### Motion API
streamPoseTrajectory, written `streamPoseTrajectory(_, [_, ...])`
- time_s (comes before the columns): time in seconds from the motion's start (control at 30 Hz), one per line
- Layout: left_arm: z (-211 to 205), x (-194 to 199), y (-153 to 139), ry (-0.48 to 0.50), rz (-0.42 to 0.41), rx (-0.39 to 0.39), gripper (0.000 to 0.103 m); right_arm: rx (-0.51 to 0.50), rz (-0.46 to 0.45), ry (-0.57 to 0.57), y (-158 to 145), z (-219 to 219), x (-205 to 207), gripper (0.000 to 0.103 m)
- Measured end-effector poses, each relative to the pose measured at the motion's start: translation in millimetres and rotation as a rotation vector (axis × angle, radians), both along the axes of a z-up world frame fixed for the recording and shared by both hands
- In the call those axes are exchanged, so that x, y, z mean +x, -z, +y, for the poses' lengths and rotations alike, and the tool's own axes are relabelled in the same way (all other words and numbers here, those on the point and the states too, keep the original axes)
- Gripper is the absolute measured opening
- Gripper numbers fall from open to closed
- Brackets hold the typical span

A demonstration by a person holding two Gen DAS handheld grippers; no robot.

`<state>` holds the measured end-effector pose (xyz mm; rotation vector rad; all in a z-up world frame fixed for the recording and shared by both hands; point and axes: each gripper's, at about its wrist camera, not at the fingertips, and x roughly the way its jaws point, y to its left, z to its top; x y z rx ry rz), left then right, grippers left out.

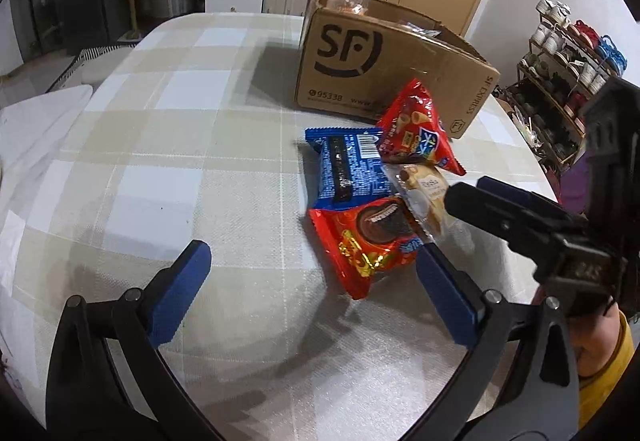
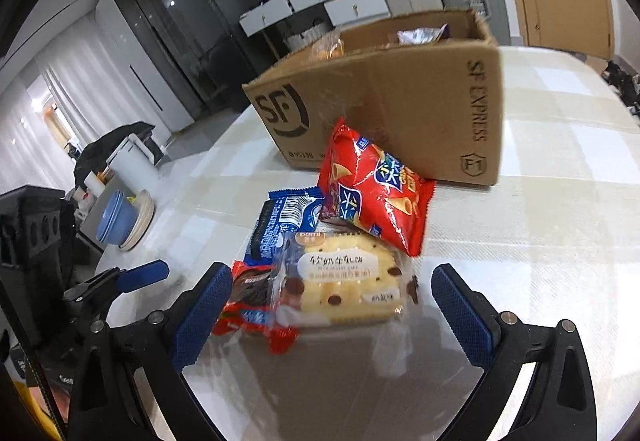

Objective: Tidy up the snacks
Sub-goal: 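Grasp the cream sandwich pack with the right tool while the left tool grasps the red cookie pack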

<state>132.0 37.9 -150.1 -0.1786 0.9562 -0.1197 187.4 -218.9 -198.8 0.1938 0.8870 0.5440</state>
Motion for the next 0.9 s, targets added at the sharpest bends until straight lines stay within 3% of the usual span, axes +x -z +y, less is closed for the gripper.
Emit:
streamPoseTrajectory(0.2, [7.5, 7.6, 11.7, -0.008, 0.022, -0.022, 0.102, -0.077, 0.038, -0.010, 17.9, 14.0, 16.9, 0.101])
streamPoseTrajectory(0.33, [10.0, 10.9, 16.8, -0.007, 0.034, -0.031, 0.102, -0.205, -0.014, -0.039, 21.3, 33.0, 13.7, 0.097])
streamPoseTrajectory(0.47, [12.5, 11.2, 19.7, -0.011, 0.045, -0.032, 0.102, -0.179, -0.012, -0.040, 21.3, 30.7, 14.2, 0.077])
streamPoseTrajectory(0.57, [13.4, 12.1, 21.2, -0.014, 0.048, -0.030, 0.102, -0.137, -0.002, -0.026, 21.5, 22.1, 14.1, 0.071])
streamPoseTrajectory(0.6, [13.1, 12.1, 21.8, -0.013, 0.049, -0.031, 0.102, -0.126, -0.001, -0.024, 21.1, 19.3, 13.9, 0.064])
streamPoseTrajectory(0.9, [7.9, 9.9, 20.0, -0.003, 0.052, -0.007, 0.102, 0.018, 0.025, -0.022, 13.8, -9.4, 8.1, 0.057])
